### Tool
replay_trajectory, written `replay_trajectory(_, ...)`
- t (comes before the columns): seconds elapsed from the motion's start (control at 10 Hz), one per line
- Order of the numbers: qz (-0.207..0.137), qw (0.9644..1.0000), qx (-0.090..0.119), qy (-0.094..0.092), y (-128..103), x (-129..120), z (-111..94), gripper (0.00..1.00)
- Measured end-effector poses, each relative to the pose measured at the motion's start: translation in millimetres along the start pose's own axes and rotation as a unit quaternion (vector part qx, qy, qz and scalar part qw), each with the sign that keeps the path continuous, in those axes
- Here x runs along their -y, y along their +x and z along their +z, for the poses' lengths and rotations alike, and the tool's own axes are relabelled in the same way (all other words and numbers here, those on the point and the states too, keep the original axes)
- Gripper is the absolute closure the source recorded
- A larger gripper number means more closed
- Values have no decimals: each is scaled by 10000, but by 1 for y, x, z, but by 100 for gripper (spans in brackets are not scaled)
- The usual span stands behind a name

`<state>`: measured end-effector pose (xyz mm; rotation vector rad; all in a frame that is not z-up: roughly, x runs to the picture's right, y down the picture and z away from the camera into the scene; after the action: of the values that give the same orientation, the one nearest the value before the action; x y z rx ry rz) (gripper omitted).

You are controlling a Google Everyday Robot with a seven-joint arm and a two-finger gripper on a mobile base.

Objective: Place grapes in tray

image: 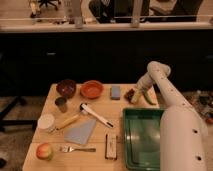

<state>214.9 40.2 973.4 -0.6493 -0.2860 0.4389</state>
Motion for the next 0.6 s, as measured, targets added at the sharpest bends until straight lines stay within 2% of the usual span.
replay_trajectory(0.1, -7, 10000, -2, -1, 1, 0, 0, 22)
replay_trajectory(0.2, -35, 10000, 3, -14, 1, 0, 0, 30)
replay_trajectory(0.6, -85, 10000, 38, -21, 2, 1, -1, 68)
